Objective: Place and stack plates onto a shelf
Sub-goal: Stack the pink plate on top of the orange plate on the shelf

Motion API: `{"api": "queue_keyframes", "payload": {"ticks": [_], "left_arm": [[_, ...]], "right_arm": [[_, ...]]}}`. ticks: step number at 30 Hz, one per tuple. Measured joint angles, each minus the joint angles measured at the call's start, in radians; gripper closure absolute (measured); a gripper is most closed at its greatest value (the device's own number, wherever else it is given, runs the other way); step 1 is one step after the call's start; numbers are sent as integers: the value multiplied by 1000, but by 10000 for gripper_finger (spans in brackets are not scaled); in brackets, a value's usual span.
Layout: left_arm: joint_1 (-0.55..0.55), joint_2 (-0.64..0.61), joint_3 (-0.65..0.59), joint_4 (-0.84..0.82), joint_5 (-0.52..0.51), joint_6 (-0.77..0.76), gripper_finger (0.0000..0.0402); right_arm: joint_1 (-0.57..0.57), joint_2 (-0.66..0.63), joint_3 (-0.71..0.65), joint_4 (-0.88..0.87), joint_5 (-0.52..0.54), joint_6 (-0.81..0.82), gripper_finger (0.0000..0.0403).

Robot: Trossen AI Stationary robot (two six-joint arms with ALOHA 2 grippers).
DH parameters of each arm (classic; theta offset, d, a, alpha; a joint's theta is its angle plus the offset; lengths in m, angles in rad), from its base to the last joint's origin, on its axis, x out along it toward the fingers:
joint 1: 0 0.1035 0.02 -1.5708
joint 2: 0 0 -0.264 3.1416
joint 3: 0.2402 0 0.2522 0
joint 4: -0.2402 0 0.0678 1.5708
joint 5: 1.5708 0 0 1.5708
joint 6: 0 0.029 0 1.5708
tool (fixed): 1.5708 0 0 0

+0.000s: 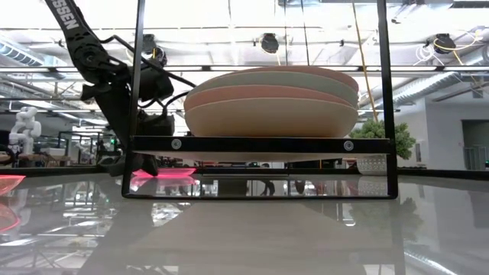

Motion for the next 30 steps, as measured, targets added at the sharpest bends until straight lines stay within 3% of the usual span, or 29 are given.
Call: {"api": "queue_keyframes", "payload": {"ticks": [10,30], "left_arm": [[-119,-74,20,-107,-88,3,393],[-277,-398,22,-343,-136,-26,394]], "right_arm": [[0,0,0,-6,1,15,328],[-1,0,0,-7,4,0,328]]}}
